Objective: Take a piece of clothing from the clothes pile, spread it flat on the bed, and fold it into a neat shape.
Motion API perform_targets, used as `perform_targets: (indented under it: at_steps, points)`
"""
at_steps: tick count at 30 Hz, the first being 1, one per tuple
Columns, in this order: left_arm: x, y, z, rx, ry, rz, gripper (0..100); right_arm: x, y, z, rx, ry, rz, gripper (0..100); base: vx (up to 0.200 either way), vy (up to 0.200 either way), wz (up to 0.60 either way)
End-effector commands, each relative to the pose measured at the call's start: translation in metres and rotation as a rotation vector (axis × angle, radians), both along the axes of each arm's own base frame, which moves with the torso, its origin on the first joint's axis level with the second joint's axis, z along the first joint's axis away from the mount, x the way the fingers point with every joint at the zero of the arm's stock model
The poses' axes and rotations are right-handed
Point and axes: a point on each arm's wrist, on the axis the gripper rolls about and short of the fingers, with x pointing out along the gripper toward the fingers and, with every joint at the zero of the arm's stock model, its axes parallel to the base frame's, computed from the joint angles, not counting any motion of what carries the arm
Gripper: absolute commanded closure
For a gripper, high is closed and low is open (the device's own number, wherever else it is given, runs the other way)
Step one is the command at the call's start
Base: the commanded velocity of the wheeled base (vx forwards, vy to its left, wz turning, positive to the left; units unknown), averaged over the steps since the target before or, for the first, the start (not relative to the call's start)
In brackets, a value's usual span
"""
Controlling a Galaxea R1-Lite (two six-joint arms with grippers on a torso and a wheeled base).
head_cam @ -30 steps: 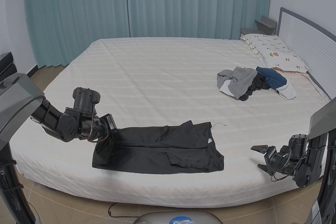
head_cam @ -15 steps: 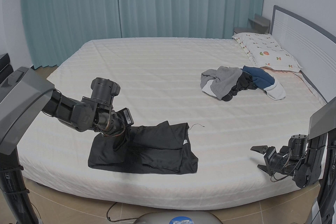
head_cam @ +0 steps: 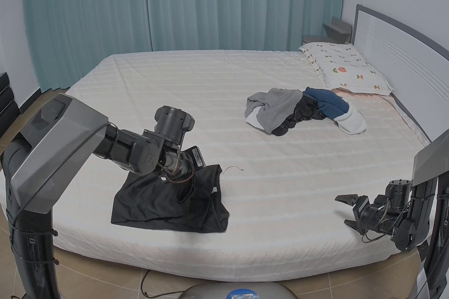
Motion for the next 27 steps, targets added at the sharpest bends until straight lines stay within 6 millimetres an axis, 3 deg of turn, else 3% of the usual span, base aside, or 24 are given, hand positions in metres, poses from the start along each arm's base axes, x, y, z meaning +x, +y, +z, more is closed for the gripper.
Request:
perform_targets:
  at_steps: [1,5,6,12,18,27]
  points:
    - [0.007,-0.010,-0.019,0.013,0.023,-0.009,100,0.000,0.000,0.000,0.000,-0.008,0.001,0,0.000,0.000,0.00]
    - [0.009,-0.012,-0.027,0.006,0.038,0.019,100,0.000,0.000,0.000,0.000,-0.008,0.001,0,0.000,0.000,0.00]
    - [0.009,-0.012,-0.028,0.007,0.041,0.019,0,0.000,0.000,0.000,0.000,-0.006,0.001,0,0.000,0.000,0.00]
    - [0.004,-0.016,-0.026,-0.008,0.050,0.024,0,0.000,0.001,0.000,0.000,-0.008,0.003,0,0.000,0.000,0.00]
    - [-0.011,-0.013,-0.003,-0.034,0.028,0.030,0,0.000,0.001,0.000,0.000,-0.008,0.003,0,0.000,0.000,0.00]
    - [-0.043,0.029,0.003,-0.071,0.076,0.095,0,0.000,0.001,0.000,-0.002,-0.006,-0.001,0,-0.044,0.000,0.00]
